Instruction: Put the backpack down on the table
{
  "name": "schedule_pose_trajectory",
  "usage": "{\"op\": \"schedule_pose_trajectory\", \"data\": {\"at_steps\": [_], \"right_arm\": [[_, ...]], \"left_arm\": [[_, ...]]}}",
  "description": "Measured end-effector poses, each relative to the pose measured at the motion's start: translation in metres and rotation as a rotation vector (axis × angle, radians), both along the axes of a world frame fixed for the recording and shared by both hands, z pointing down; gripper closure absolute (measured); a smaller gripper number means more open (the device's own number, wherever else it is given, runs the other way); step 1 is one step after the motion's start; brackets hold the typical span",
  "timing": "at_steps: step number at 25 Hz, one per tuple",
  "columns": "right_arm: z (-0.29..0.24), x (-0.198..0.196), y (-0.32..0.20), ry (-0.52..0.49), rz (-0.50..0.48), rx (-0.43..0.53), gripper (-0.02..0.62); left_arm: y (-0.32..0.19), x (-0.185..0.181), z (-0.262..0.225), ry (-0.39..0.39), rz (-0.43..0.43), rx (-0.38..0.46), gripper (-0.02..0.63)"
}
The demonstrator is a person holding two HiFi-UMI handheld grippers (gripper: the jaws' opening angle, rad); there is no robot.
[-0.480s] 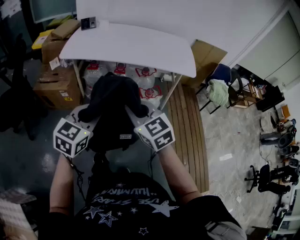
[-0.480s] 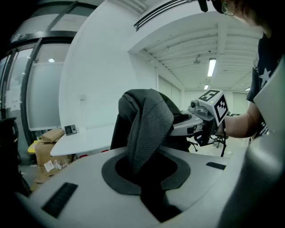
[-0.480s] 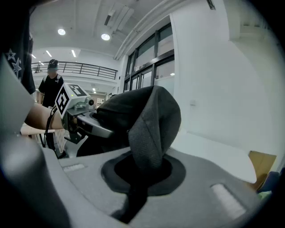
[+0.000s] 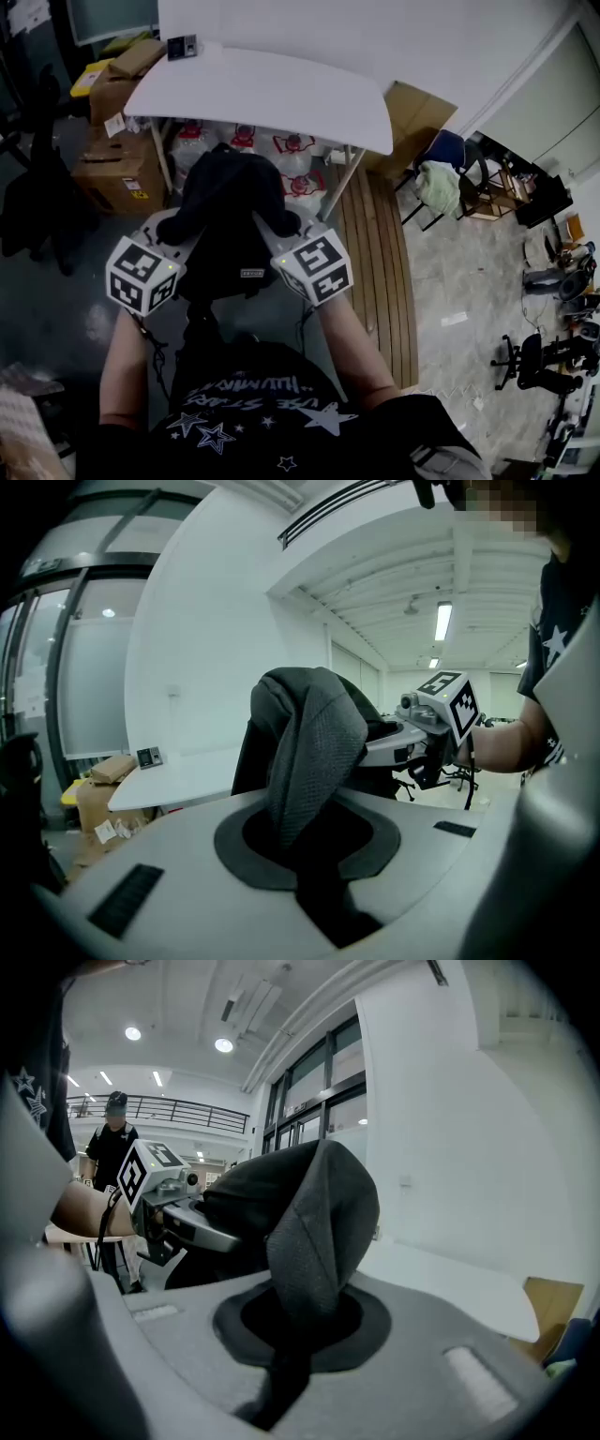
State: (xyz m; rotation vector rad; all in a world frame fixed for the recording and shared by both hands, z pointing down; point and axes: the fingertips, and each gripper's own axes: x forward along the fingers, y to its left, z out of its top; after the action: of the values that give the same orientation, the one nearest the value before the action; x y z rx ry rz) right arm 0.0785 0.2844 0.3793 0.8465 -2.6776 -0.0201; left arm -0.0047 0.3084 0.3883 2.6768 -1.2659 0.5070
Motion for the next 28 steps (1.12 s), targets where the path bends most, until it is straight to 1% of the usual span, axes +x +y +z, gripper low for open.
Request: {"op": "schedule_pose_trajectory", "data": {"at_steps": [4, 7, 12, 16, 22, 28], "right_arm": [[0.002, 0.009, 0.010, 0.001, -0.015, -0.002, 0.574], [0.008, 0.009, 0.013, 0.010, -0.030, -0.018, 0.574], [0.023, 0.003, 0.003, 0.008, -0.029, -0.060, 0.574], [0.029, -0.004, -0.028, -0.001, -0.007, -0.075, 0.574], [0.028, -0.016, -0.082, 0.012, 0.039, -0.053, 0.574], [0.029, -0.032, -0.145, 0.000, 0.094, -0.059, 0.574]], "left_arm": [[0.012, 0.009, 0.002, 0.006, -0.010, -0.004, 0.549], [0.017, 0.010, 0.007, 0.014, -0.024, -0.018, 0.549], [0.006, 0.003, 0.022, 0.016, -0.013, -0.044, 0.548], [-0.027, -0.005, 0.028, 0.014, 0.009, -0.045, 0.548], [-0.083, -0.018, 0.030, 0.038, 0.052, -0.035, 0.548], [-0.151, -0.035, 0.031, 0.028, 0.108, -0.034, 0.548]]}}
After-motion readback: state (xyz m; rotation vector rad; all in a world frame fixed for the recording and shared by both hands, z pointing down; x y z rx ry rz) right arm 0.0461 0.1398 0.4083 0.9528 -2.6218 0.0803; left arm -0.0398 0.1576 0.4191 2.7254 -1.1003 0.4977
